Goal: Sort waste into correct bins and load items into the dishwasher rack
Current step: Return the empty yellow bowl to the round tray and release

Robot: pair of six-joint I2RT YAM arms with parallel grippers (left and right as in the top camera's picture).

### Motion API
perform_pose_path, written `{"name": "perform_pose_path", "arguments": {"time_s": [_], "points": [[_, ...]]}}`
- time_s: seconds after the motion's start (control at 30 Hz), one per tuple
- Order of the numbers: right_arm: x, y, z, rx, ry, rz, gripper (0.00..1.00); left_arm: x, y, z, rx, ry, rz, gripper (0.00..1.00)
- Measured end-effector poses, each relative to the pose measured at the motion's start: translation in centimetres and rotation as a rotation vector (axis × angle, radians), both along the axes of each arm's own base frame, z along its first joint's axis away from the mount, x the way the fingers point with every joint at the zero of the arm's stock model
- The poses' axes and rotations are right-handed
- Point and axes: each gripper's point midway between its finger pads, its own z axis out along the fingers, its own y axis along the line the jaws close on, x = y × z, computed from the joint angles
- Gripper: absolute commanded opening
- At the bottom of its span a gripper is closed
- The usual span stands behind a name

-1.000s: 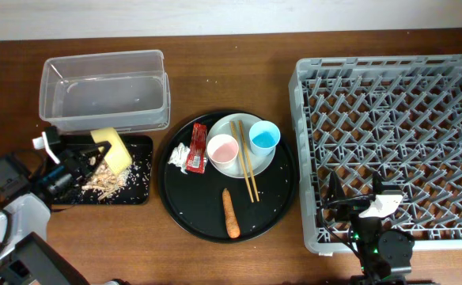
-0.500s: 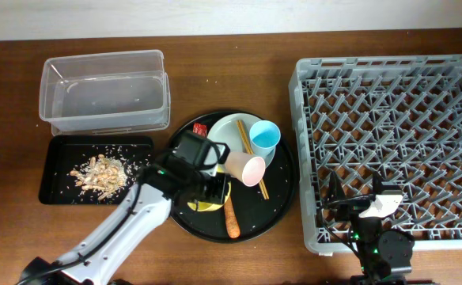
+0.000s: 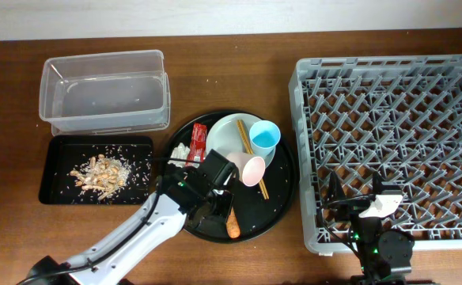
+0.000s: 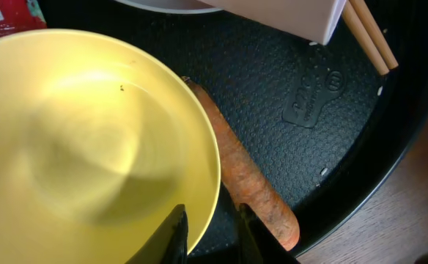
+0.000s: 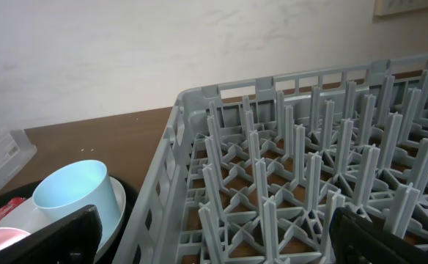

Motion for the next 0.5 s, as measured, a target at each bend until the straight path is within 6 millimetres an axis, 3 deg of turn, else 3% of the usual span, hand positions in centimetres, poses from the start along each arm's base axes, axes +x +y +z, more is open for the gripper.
{"name": "perform_pose_path", "arguments": {"time_s": [0.17,0.2,0.23,0.27,0.33,0.4,0.43,0.5], "points": [[0.0,0.0,0.0,0.0,0.0,0.0,0.98,-3.2,-3.0,0.0,-0.019,0.026,-0.118,0.34],[0.0,0.0,0.0,0.0,0.0,0.0,0.98,-4.0,-3.6,0.0,-0.009,0.02,-0.125,0.39],[0.0,0.0,0.0,0.0,0.0,0.0,0.98,-4.4,-3.9,0.0,0.0,0.014,-0.12,0.78],[0.0,0.0,0.0,0.0,0.0,0.0,0.99,-4.5,-4.0,0.0,0.01,0.0,-0.112,0.99],[0.0,0.0,0.0,0.0,0.0,0.0,0.98,-3.9,-4.6,0.2,-0.004,-0.034,-0.094,0.99],[0.0,0.0,0.0,0.0,0.0,0.0,0.98,-3.9,-5.1,0.4,-0.03,-0.034,-0.091,0.65],[0.0,0.0,0.0,0.0,0.0,0.0,0.98,-3.9,-5.1,0.4,-0.028,-0.036,-0.096,0.57],[0.0,0.0,0.0,0.0,0.0,0.0,0.98,-3.9,-4.9,0.3,-0.029,-0.02,-0.052,0.54]]}}
